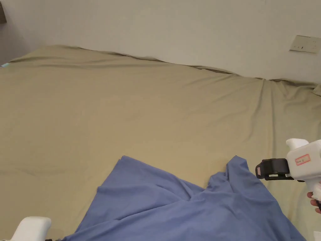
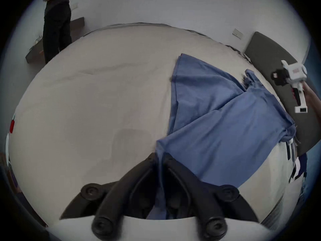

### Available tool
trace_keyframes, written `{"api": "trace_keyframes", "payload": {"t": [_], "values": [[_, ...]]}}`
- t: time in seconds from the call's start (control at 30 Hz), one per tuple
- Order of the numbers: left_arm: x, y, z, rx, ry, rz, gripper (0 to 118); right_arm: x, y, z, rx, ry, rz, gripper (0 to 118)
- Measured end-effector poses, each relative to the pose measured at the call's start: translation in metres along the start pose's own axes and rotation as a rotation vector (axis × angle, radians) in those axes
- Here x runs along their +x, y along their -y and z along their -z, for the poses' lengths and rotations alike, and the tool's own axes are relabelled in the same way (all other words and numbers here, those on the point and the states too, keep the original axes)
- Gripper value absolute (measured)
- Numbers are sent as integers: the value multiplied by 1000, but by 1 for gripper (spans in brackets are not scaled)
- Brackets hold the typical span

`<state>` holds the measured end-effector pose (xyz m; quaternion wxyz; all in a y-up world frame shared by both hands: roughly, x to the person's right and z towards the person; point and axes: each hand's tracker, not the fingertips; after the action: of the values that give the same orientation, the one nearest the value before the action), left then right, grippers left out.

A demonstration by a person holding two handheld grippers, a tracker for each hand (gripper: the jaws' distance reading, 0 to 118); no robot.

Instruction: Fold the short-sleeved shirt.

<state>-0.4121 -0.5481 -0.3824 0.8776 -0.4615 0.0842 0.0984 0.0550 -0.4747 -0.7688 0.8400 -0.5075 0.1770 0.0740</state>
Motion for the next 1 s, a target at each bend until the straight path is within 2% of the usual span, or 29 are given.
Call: {"api": "trace_keyframes", "payload": {"t": [0.1,0.2,0.23,0.27,0.3,0.33,0.37,0.4,0.43,0.5,0.57,0.63,0.73,0.87,0.9,1.0], "values": [[-2,1,-1,4,26,-32,3,-1,4,40,-80,-20,47,118],[-6,2,-1,11,39,-49,3,-7,14,61,-87,-8,-24,116],[-7,2,-1,12,48,-57,3,-13,15,61,-85,1,-60,101],[-8,0,0,8,57,-63,3,-16,16,60,-86,-8,-81,71],[-9,0,-1,10,61,-66,3,-20,17,56,-88,-11,-96,32],[-10,-1,-2,10,71,-70,3,-25,17,51,-90,22,-137,13],[-11,-2,-3,14,79,-75,3,-34,19,39,-52,71,-165,10],[-14,-3,-4,29,92,-83,3,-37,19,29,-26,62,-171,9],[-16,-6,-6,40,111,-94,3,-38,18,17,6,-3,-146,9],[-19,-12,-13,73,122,-108,3,-42,15,-10,115,0,-128,9],[-22,-24,-23,102,127,-112,2,-43,10,-42,210,-48,-111,8],[-26,-40,-35,149,155,-108,2,-47,1,-72,262,-67,-131,8],[-28,-74,-54,227,156,-88,2,-54,-11,-116,369,-32,-160,8],[-25,-127,-79,316,159,-16,2,-48,-34,-165,518,-32,-104,8],[-24,-141,-85,343,148,-3,2,-36,-46,-168,528,-48,-92,8],[-19,-187,-102,394,151,30,2,-31,-71,-195,570,-12,-107,8]]}}
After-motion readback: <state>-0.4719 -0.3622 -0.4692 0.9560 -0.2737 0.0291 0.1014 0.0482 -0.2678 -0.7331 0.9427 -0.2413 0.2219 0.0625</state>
